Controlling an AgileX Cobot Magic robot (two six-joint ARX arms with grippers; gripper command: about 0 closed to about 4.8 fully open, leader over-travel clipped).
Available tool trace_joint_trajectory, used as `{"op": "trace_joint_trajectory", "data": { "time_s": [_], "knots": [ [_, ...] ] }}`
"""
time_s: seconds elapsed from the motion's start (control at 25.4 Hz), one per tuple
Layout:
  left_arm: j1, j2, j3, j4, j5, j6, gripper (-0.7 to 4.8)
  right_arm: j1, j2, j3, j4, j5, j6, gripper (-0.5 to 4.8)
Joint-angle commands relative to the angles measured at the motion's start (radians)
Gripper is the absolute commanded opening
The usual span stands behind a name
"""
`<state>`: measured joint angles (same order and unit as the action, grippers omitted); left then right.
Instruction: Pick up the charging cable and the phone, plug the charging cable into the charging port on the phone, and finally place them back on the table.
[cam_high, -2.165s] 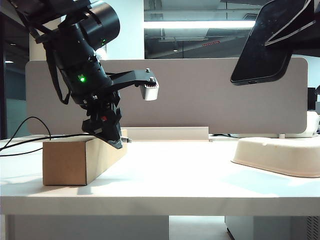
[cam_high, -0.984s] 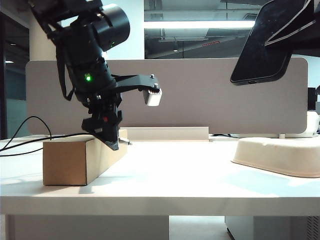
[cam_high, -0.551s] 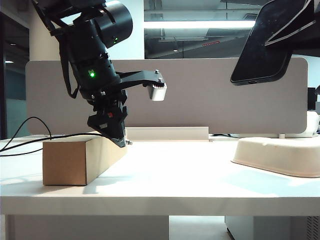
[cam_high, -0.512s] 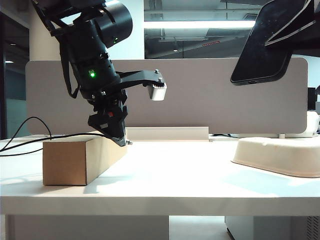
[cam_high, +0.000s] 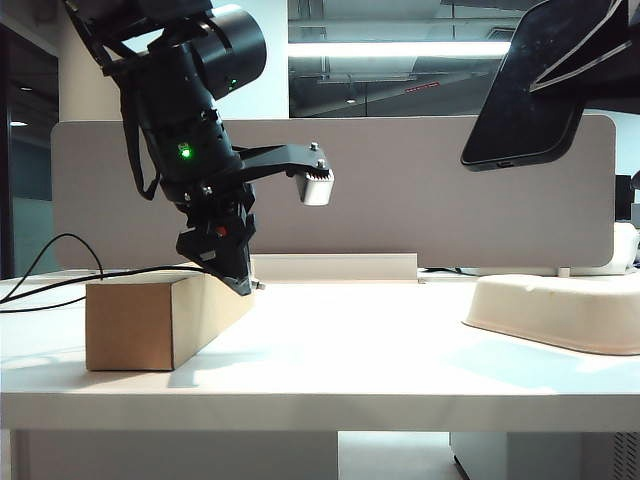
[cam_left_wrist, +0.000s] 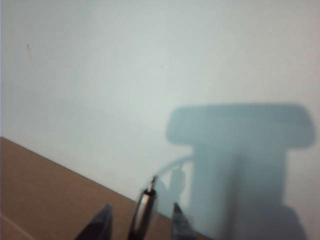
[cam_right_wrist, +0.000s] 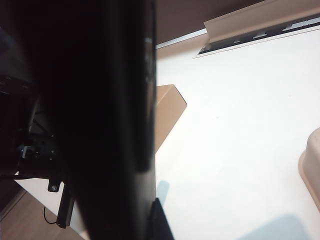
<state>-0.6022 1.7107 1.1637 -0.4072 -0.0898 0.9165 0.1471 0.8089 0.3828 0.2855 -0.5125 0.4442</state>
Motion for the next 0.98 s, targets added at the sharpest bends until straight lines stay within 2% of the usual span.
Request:
{"op": "trace_joint_trajectory", "data": {
  "time_s": [0.04, 0.08, 0.12, 0.16, 0.28, 0.51, 0.59, 0.83, 0.98],
  "knots": [
    [-0.002, 0.006, 0.003, 0.005, 0.004, 0.0, 1.46, 0.001, -0.006, 0.007, 0.04, -0.002, -0.007, -0.07],
    [-0.002, 0.009, 0.003, 0.005, 0.004, 0.0, 1.42, 0.001, -0.006, 0.007, 0.04, -0.002, -0.007, -0.07],
    [-0.002, 0.013, 0.003, 0.004, 0.004, 0.0, 1.01, 0.001, -0.006, 0.007, 0.04, -0.002, -0.007, -0.07],
    [-0.002, 0.013, 0.003, 0.003, 0.003, 0.0, 0.82, 0.001, -0.006, 0.007, 0.04, -0.002, -0.007, -0.07],
    [-0.002, 0.012, 0.003, 0.003, -0.001, 0.0, 0.55, 0.001, -0.006, 0.007, 0.04, -0.002, -0.007, -0.07],
    [-0.011, 0.012, 0.004, 0.005, 0.0, 0.0, 0.43, 0.001, -0.006, 0.007, 0.039, -0.002, -0.007, -0.07],
    [-0.018, 0.011, 0.008, 0.003, 0.002, 0.0, 0.16, 0.001, -0.006, 0.007, 0.039, -0.002, -0.007, -0.07],
    [-0.045, 0.004, 0.064, -0.041, 0.001, -0.023, 0.15, 0.001, -0.006, 0.007, 0.039, -0.002, -0.007, -0.07],
    [-0.045, -0.003, 0.136, -0.087, 0.028, -0.113, 0.15, 0.001, -0.007, 0.007, 0.04, -0.002, -0.008, -0.07]
  ]
}}
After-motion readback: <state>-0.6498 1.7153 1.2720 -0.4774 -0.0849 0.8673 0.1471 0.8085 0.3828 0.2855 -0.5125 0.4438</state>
